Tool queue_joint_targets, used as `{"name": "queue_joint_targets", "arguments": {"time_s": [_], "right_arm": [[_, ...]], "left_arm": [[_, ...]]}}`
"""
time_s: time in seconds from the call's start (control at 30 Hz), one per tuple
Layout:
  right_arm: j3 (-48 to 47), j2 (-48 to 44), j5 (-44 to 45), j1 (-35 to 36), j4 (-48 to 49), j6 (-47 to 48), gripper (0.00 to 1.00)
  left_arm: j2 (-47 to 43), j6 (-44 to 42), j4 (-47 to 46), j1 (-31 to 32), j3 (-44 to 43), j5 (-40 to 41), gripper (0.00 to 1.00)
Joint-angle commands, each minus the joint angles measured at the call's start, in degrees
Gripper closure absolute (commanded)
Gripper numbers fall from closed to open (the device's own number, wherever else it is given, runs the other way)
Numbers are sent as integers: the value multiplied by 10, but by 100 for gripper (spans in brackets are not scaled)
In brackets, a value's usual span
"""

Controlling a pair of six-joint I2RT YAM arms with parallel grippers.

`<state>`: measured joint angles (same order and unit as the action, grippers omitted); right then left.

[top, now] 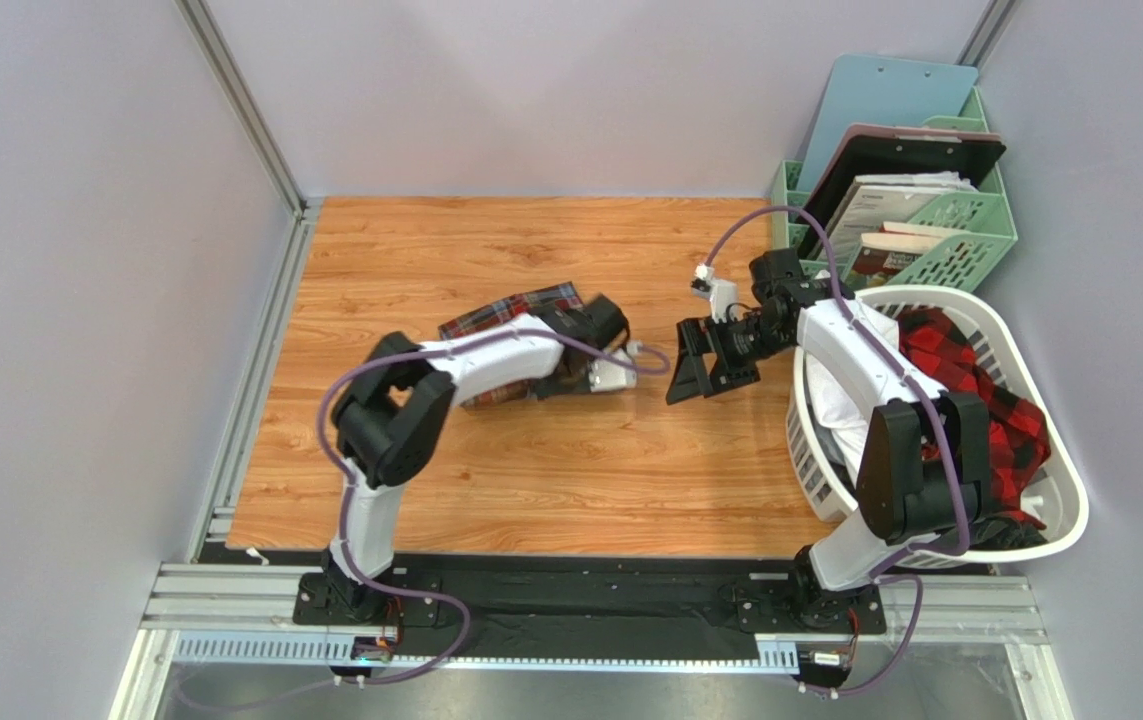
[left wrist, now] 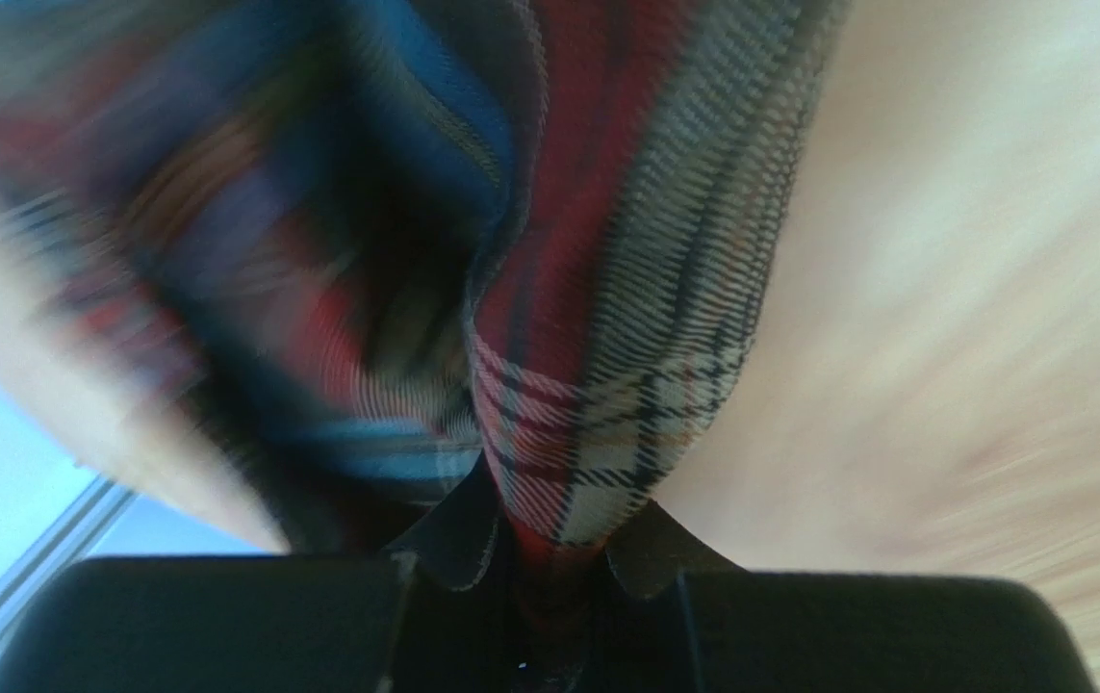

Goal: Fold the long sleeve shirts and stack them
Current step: Fold the shirt

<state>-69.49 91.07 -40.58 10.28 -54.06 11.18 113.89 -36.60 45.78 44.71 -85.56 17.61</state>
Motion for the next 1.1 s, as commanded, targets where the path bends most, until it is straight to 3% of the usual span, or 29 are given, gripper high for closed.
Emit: {"name": "queue_joint_targets", "arguments": {"time_s": [0.0,0.07,0.1,0.17,0.23,0.4,0.47,0.57,0.6,0.93,1.03,1.07], "right_arm": [[28,-26,-28,-4,24,-16,3],[37,-33,-29,-4,26,-17,3],[46,-37,-30,-4,28,-18,3],[54,-43,-30,-4,32,-20,3],[65,-46,-28,-4,33,-24,4],[73,-45,-36,-5,56,-55,9],[79,-40,-51,-4,86,-88,12],[88,-22,-66,2,140,-130,19],[88,-13,-69,6,154,-155,26],[38,121,-58,95,245,-207,43],[3,176,-55,103,267,-230,54],[-8,193,-52,102,271,-236,63]], "left_arm": [[15,106,-35,78,16,36,100],[15,123,-32,97,12,38,93],[13,136,-26,111,4,28,84],[-3,148,1,124,-6,17,49],[-36,165,43,136,-22,-15,38],[-138,198,136,137,-64,-135,36],[-186,193,142,129,-59,-145,37],[-226,162,133,78,-13,-162,40],[-234,139,122,46,-1,-172,41],[-191,34,22,-82,125,-230,38],[-173,16,10,-94,155,-262,45],[-170,15,14,-94,163,-294,50]]}}
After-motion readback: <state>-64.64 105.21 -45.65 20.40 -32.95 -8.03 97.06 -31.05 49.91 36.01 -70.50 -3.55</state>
